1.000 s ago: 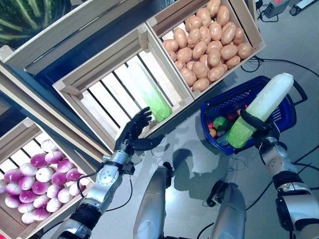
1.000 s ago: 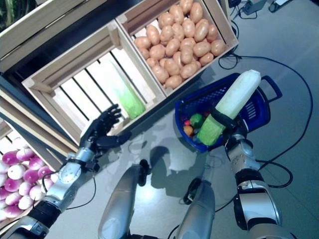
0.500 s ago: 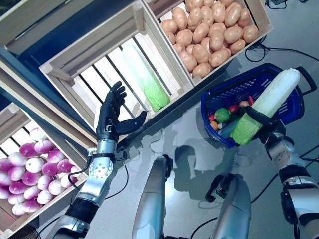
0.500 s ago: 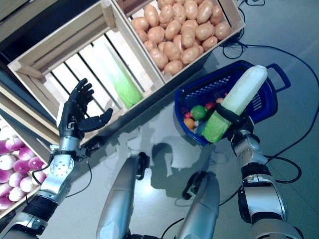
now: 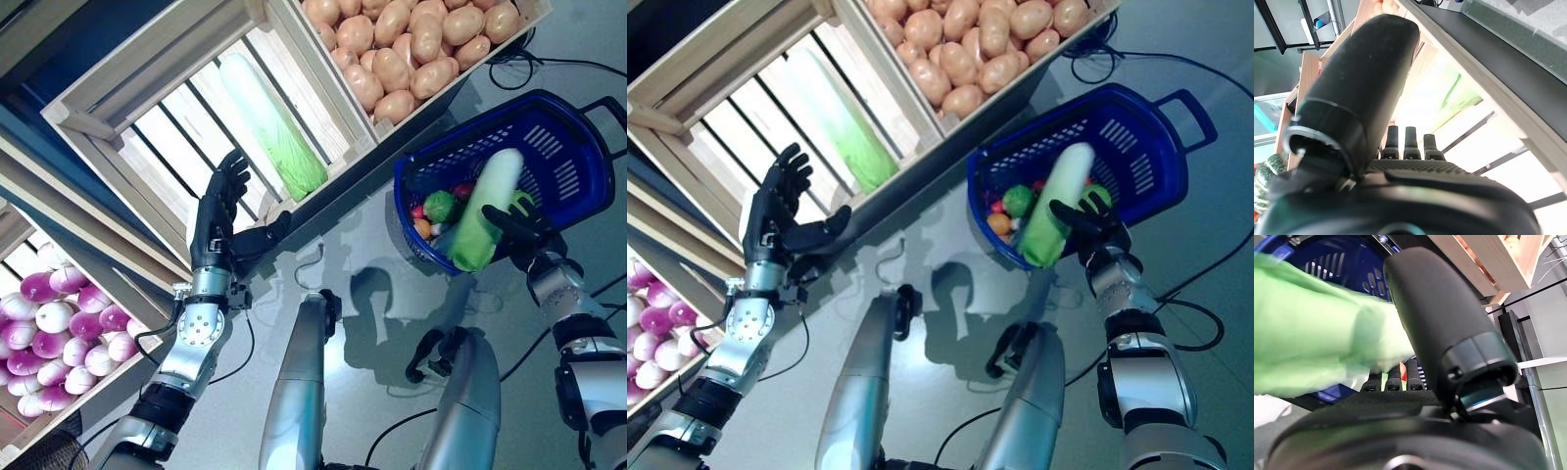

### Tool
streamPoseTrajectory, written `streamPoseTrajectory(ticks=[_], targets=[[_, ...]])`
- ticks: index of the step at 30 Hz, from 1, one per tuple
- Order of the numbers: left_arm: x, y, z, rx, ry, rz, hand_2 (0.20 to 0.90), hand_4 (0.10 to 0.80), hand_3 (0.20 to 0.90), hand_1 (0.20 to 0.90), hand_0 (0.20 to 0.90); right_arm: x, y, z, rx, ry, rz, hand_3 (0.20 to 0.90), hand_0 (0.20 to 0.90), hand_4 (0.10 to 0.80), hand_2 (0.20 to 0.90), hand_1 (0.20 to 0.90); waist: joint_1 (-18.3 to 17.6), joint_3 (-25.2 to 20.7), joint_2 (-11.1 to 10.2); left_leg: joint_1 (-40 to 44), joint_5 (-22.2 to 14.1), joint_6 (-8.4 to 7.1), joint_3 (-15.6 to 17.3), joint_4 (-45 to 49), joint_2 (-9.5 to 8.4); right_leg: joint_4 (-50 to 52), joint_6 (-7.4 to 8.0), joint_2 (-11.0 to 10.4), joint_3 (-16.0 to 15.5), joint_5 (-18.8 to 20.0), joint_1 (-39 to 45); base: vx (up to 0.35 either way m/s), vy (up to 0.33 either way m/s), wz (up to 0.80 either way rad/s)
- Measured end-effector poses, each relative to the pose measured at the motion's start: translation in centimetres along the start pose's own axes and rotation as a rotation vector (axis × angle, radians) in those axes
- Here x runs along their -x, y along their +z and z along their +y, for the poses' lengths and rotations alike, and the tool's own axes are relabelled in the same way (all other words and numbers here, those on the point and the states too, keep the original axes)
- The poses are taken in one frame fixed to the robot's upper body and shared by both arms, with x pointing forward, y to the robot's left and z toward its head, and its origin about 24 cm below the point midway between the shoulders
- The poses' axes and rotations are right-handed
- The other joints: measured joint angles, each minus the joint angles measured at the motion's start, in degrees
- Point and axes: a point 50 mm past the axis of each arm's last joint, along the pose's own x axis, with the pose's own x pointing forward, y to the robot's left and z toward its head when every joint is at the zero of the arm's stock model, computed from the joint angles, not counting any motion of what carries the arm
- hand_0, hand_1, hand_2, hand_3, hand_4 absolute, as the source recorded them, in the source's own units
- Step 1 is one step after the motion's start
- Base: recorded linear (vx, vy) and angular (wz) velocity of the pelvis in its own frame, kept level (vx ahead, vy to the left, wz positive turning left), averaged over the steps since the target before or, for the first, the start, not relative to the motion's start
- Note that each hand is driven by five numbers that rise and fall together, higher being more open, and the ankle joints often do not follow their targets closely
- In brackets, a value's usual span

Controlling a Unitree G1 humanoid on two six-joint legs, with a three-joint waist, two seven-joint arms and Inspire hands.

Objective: Put vegetables into the basket

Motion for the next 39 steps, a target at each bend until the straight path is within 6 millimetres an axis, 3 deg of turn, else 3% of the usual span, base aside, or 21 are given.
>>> streamPoseTrajectory(ticks=[11,14,19,23,25,29,39], targets=[[0.0,0.0,0.0,-0.004,0.004,-0.001,0.900,0.800,0.900,0.900,0.900,-0.1,0.4,0.5,0.007,0.011,-0.009,0.900,0.900,0.800,0.900,0.900,0.1,0.0,-0.1,0.1,-0.1,-0.07,0.0,-0.5,0.32,-0.7,-0.05,0.5,-0.2,0.0,0.1,0.000,0.000,0.00],[0.0,0.2,0.2,-0.086,0.025,-0.028,0.900,0.800,0.900,0.900,0.900,-0.2,0.6,0.8,0.015,0.019,-0.019,0.900,0.900,0.800,0.900,0.900,0.1,0.1,-0.1,0.3,-0.2,-0.17,0.0,-0.5,0.58,-0.9,-0.01,0.7,-0.2,0.0,0.4,0.021,0.034,-0.04],[-1.4,1.1,2.5,-0.673,-0.009,-0.162,0.900,0.800,0.900,0.900,0.900,-0.3,1.6,1.1,0.026,0.029,-0.066,0.900,0.900,0.800,0.900,0.900,-0.1,0.2,-0.1,0.9,-0.3,-0.18,0.2,-0.4,1.12,-0.9,0.00,1.2,0.0,0.1,0.7,-0.020,0.053,-0.03],[-2.9,2.3,7.0,-1.132,0.027,-0.238,0.900,0.800,0.900,0.900,0.900,-0.3,2.7,1.0,0.039,0.029,-0.100,0.900,0.900,0.800,0.900,0.900,-1.8,0.2,-0.1,0.9,-0.4,-0.28,0.4,-0.3,1.34,-0.9,0.04,1.3,0.5,0.1,0.6,0.033,0.090,-0.02],[-3.4,3.0,8.5,-1.259,0.037,-0.260,0.900,0.800,0.900,0.900,0.900,-0.2,3.4,0.4,0.059,0.013,-0.109,0.900,0.900,0.800,0.900,0.900,-2.2,0.2,-0.1,0.9,-0.5,-0.16,1.1,-0.3,1.44,-0.9,0.18,1.7,1.4,0.2,0.1,-0.010,0.078,-0.07],[-4.8,3.7,10.5,-1.369,0.121,-0.260,0.900,0.800,0.900,0.900,0.900,-0.1,4.1,-0.5,0.071,-0.009,-0.115,0.900,0.900,0.800,0.900,0.900,-3.2,0.2,0.0,1.1,-0.8,0.00,1.8,-0.2,1.88,-0.8,0.25,1.8,1.9,0.2,-0.2,-0.009,0.059,-0.07],[-7.1,4.7,10.3,-1.457,0.095,-0.320,0.900,0.800,0.900,0.900,0.900,0.2,4.7,-2.3,0.150,-0.058,-0.073,0.900,0.900,0.800,0.900,0.900,-5.7,0.3,0.2,1.5,-1.1,0.00,3.8,-0.2,3.23,-0.2,0.11,2.0,3.5,0.1,-1.4,-0.005,0.062,-0.06]])
